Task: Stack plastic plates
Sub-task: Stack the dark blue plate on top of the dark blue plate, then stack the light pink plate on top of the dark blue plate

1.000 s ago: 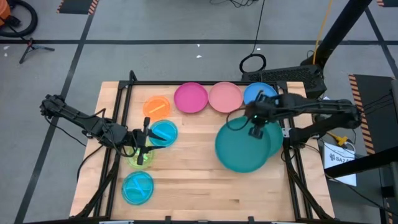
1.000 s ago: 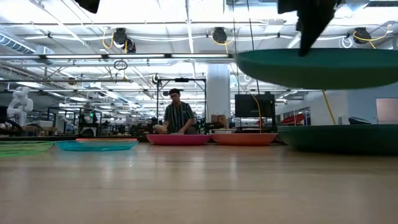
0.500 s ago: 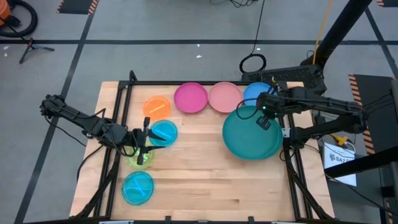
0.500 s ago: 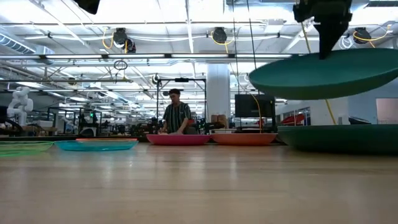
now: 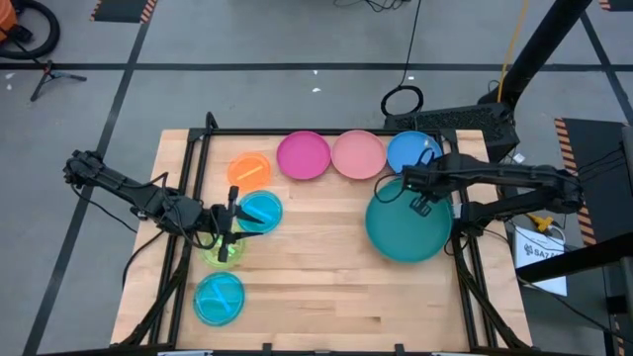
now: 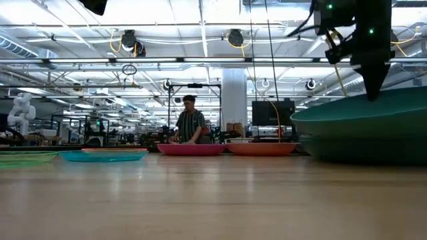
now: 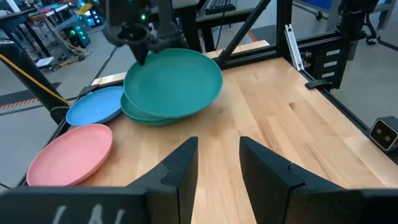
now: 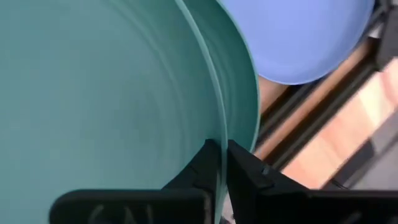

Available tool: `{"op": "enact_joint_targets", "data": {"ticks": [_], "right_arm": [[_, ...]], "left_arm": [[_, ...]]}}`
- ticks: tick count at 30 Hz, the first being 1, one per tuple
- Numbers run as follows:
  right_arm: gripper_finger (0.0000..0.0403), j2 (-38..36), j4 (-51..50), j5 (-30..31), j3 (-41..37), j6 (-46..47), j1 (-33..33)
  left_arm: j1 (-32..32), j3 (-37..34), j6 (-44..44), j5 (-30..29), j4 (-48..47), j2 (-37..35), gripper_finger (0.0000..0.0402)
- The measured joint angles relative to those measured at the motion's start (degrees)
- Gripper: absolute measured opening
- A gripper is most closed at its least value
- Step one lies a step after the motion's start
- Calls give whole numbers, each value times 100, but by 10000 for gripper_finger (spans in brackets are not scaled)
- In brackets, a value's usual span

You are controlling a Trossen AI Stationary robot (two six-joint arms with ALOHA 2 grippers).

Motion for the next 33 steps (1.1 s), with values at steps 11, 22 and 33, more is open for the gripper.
{"op": "enact_joint_targets", "data": {"ticks": [11, 22, 33], "right_arm": [[111, 4, -33, 549, -104, 139, -7], [127, 4, 1477, -219, -104, 402, 7], [118, 322, 4577, -731, -102, 550, 11]], "left_arm": [[0, 0, 6, 0, 2, 0, 125], [1, -2, 32, -1, 0, 0, 125], [2, -7, 369, -4, -15, -1, 125]]}}
